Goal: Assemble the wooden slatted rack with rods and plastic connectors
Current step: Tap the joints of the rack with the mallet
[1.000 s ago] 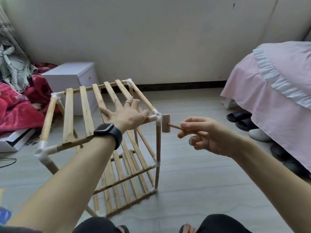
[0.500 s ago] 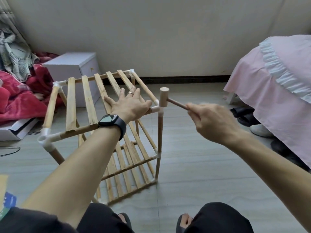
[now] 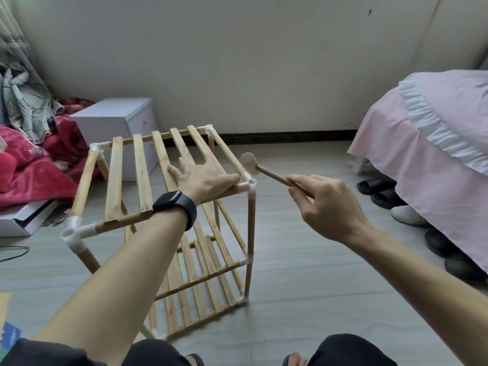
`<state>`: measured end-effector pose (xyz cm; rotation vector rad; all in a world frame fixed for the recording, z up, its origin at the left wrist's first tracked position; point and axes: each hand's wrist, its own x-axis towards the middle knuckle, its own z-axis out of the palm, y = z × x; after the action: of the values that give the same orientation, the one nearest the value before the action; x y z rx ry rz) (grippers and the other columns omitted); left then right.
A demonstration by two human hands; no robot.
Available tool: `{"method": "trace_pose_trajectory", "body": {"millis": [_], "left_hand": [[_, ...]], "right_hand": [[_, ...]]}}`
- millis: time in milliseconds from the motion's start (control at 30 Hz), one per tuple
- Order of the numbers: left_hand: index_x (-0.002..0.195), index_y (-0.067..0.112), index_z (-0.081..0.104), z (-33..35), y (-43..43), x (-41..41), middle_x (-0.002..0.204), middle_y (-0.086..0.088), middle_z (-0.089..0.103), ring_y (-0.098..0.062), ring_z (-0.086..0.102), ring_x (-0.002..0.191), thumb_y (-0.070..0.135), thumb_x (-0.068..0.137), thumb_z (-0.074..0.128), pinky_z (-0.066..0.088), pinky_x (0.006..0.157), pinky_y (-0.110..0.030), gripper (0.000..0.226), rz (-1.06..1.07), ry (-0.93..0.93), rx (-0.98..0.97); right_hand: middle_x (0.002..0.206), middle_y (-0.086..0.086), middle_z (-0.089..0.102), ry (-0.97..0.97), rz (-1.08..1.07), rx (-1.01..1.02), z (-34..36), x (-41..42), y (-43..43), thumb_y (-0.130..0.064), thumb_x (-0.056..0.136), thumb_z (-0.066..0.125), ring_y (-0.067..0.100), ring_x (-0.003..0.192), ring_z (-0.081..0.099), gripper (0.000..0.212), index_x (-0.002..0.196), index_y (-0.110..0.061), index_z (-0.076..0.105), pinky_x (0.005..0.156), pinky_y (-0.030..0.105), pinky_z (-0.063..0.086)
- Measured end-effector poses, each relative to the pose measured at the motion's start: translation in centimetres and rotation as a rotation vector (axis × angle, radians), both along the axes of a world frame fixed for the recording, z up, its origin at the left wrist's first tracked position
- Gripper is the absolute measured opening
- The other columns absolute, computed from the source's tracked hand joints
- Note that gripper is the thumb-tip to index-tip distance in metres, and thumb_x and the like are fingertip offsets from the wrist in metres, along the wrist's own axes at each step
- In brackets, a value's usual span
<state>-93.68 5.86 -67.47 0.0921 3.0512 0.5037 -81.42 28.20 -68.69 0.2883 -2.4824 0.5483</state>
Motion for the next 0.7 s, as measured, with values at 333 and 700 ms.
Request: {"method": "trace_pose_trajectory", "body": {"millis": [333, 700], "left_hand": [[0.153, 0.036, 0.039, 4.0, -6.1, 0.3, 0.165, 0.002, 0.013, -0.02, 0.038, 0.131, 0.014, 0.083, 0.074, 0.048, 0.093, -0.033, 0.081, -0.223, -0.154, -0.002], [0.147, 0.016, 0.038, 2.9, -7.0, 0.0, 0.168, -0.011, 0.014, -0.039, 0.023, 0.149, 0.035, 0.095, 0.05, 0.024, 0.118, -0.061, 0.057, -0.004, 0.133, -0.396]], "right_hand": [[0.08, -0.005, 0.069, -0.053, -0.041, -0.351, -0.2, -3.3, -2.3, -0.023, 0.104, 0.054, 0.016, 0.069, 0.067, 0.025, 0.121, -0.012, 0.067, 0.059, 0.028, 0.056], [0.08, -0.007, 0.07, -0.136, -0.185, -0.23, -0.9, -4.6, -0.6, -0.031, 0.105, 0.048, 0.016, 0.073, 0.063, 0.028, 0.124, -0.023, 0.067, 0.065, 0.036, 0.051]]}}
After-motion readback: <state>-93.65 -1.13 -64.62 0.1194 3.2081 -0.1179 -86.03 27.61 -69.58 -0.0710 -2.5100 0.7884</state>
